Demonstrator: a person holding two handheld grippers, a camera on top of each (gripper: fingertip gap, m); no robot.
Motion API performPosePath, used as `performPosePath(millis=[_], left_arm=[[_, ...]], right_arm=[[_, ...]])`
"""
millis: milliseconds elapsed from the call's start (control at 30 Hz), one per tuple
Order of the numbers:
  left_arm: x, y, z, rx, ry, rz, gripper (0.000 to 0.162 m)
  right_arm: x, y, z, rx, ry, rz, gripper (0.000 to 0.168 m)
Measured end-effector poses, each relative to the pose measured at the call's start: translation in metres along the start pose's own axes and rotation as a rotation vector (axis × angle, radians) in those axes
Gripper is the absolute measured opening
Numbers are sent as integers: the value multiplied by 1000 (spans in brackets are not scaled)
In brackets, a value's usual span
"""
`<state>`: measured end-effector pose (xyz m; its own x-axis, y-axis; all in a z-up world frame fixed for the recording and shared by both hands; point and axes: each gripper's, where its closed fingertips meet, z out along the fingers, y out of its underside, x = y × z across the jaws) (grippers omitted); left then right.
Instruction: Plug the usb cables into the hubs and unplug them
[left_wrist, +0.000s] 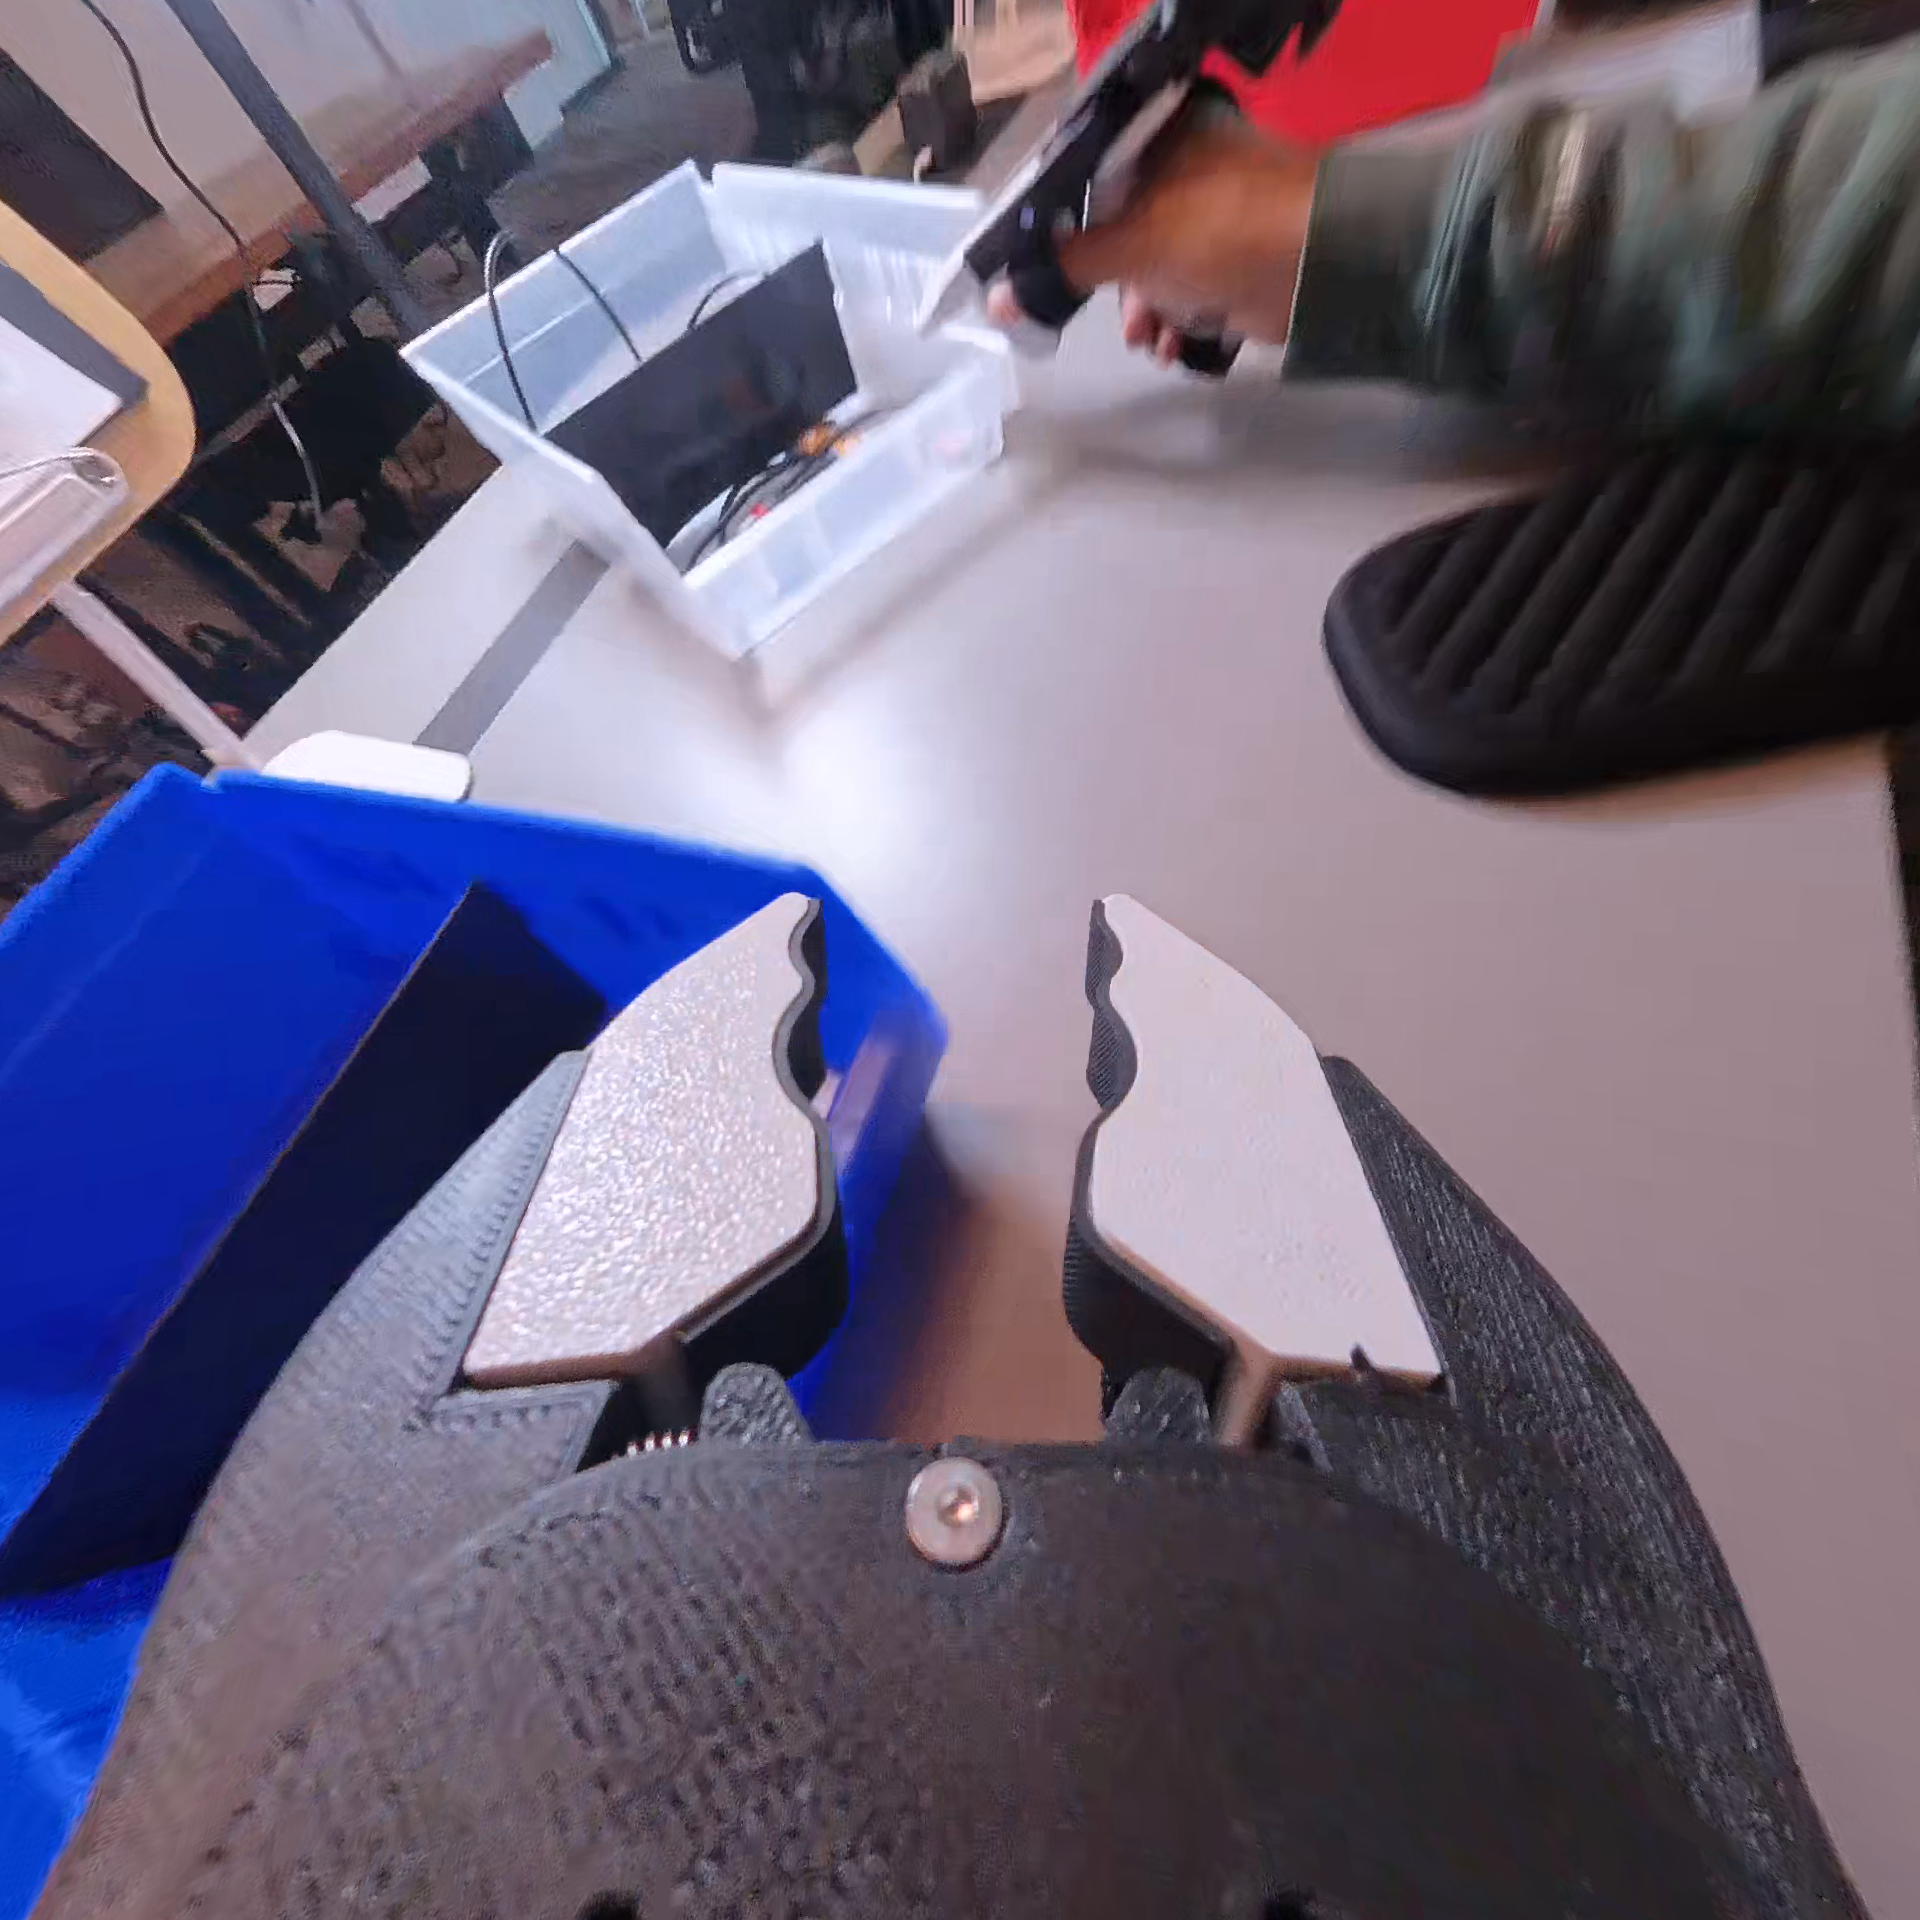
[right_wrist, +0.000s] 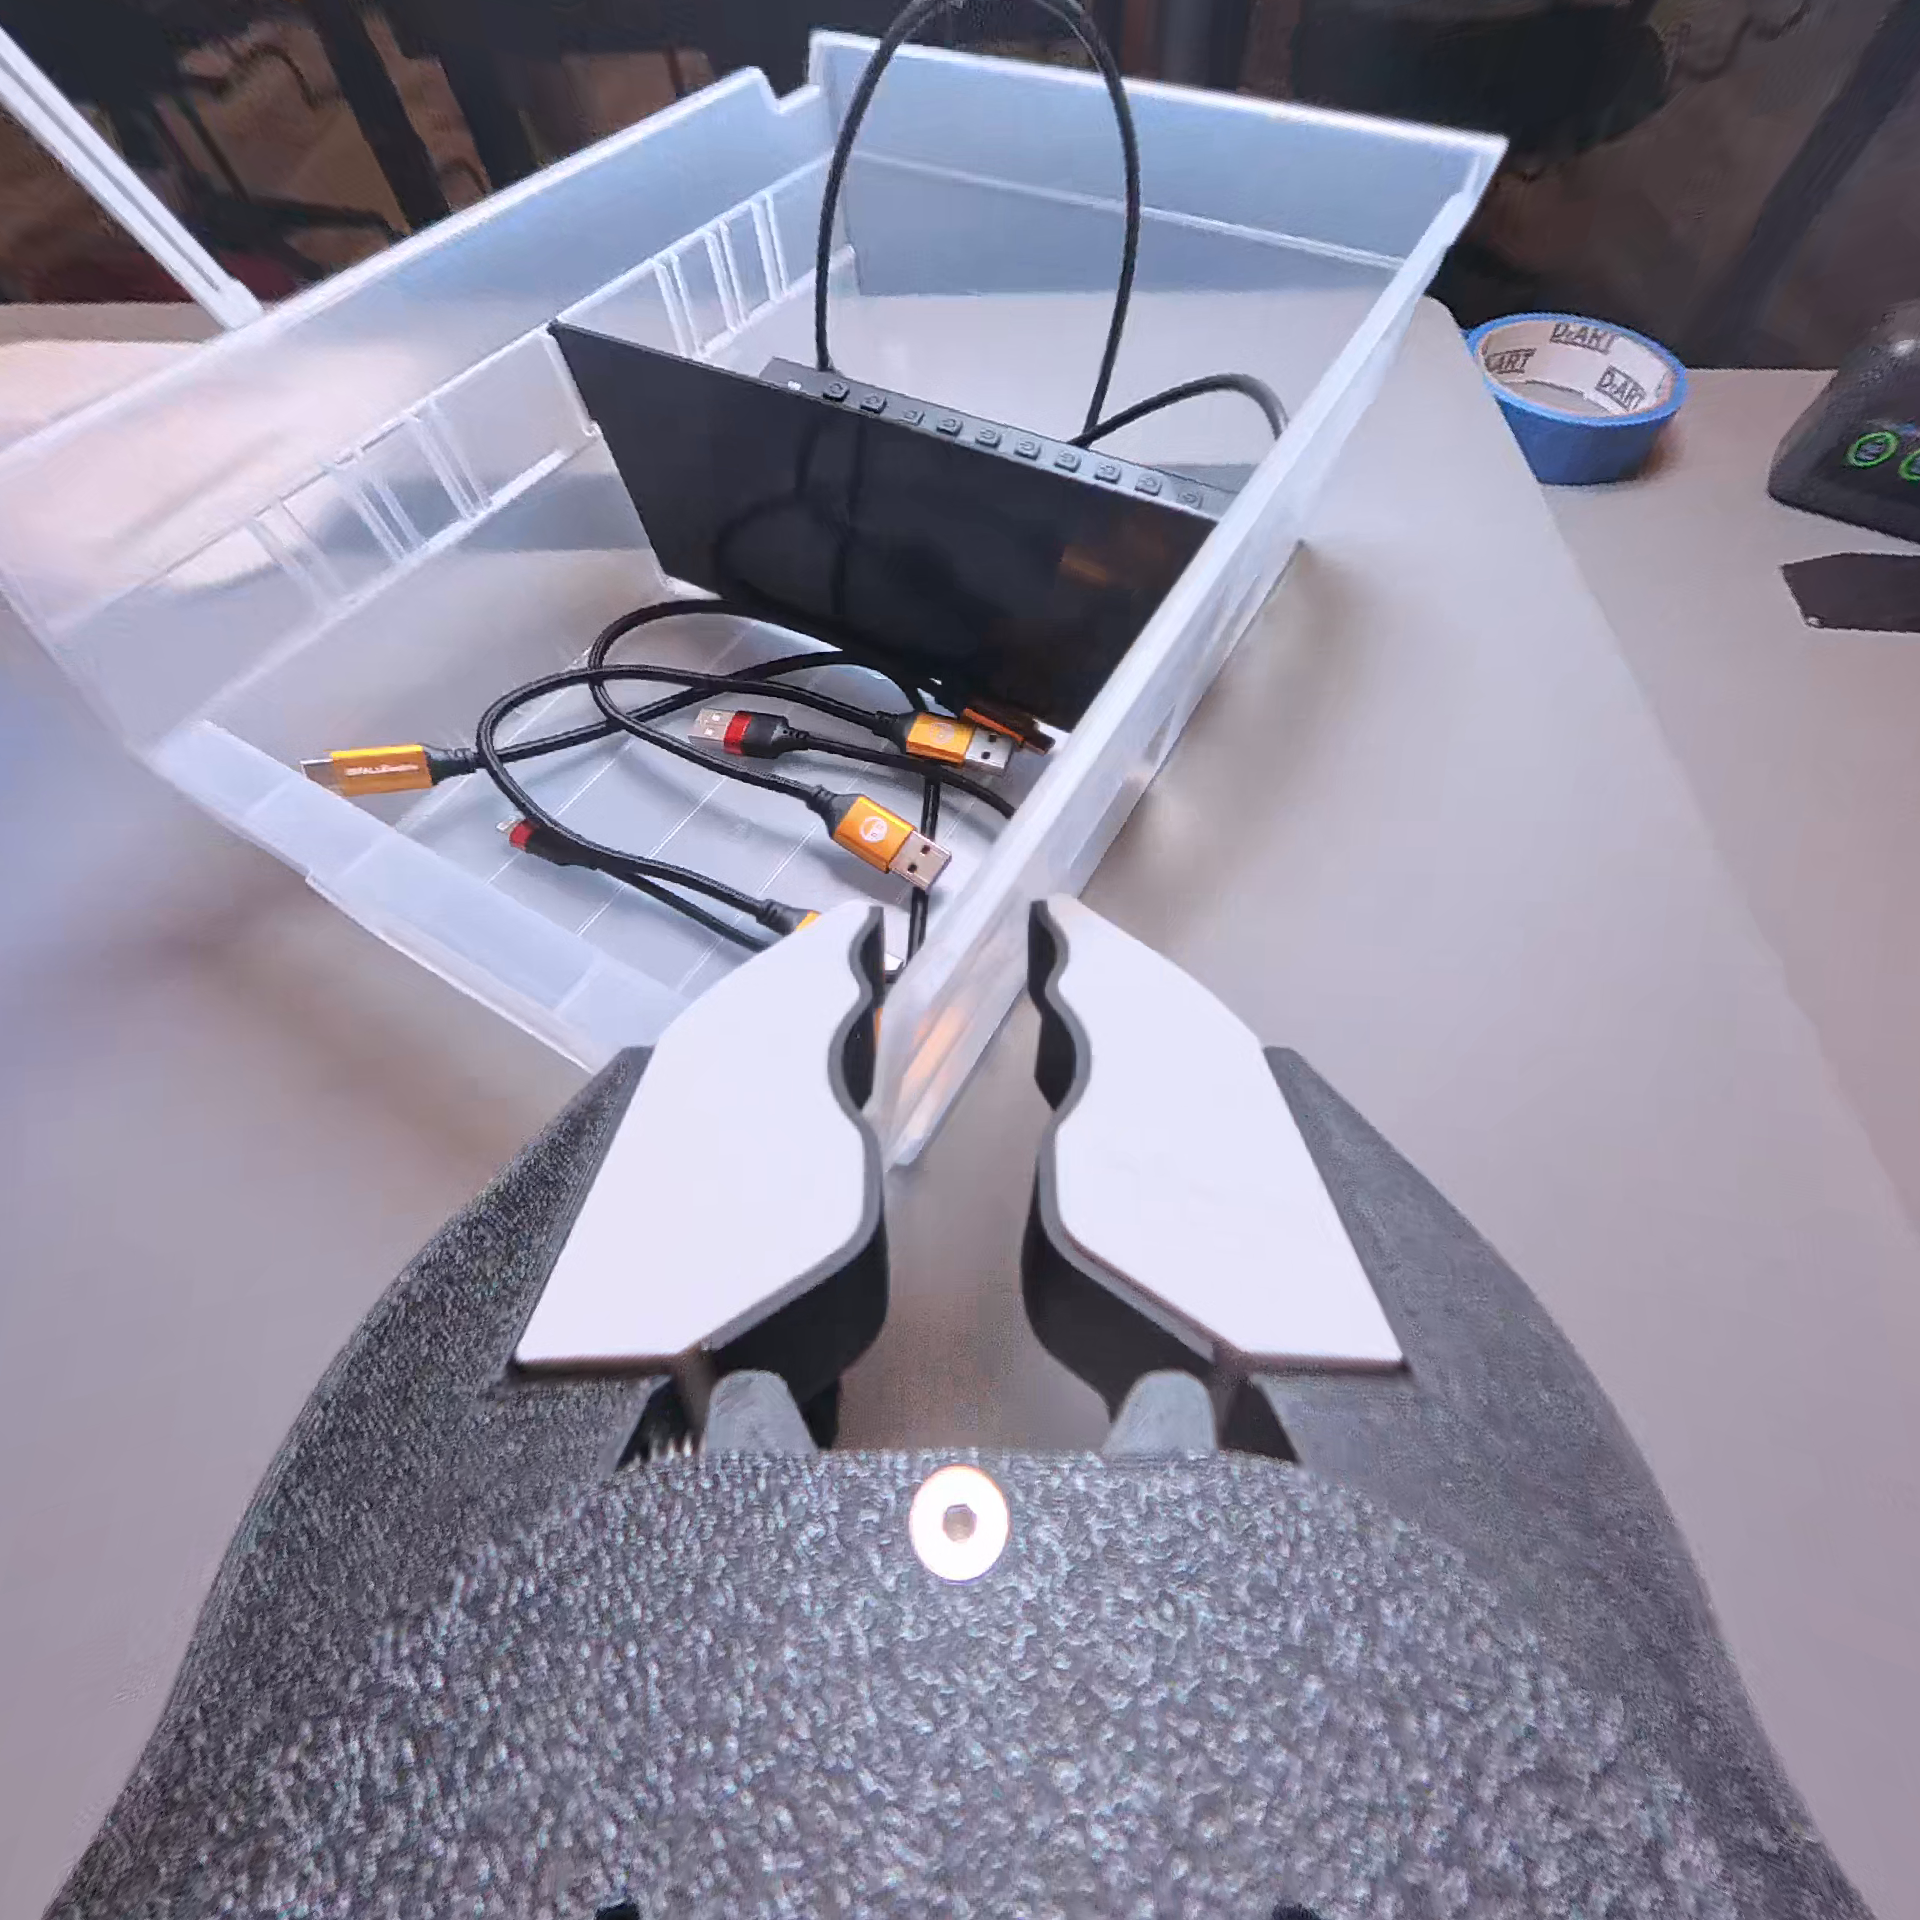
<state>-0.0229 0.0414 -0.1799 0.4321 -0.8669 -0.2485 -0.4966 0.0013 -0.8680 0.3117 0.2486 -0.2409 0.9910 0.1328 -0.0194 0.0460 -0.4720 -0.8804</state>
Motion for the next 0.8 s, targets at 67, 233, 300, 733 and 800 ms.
performPosePath(millis=[67, 233, 300, 733, 800], left_arm=[[9, -12, 15, 38, 0, -107, 52], [47, -14, 66, 120, -18, -361, 56], [51, -2, 86, 94, -65, -398, 64], [34, -5, 106, 77, -174, -432, 43], [34, -15, 98, 122, -171, -420, 37]], right_arm=[[2, 3, -5, -33, 24, -39, 22], [-12, 30, -54, -70, 14, -131, 16], [-29, 44, -80, -67, -14, -167, 18], [-100, 49, -192, 144, -34, -333, 9], [-103, 38, -207, 198, -23, -319, 9]])
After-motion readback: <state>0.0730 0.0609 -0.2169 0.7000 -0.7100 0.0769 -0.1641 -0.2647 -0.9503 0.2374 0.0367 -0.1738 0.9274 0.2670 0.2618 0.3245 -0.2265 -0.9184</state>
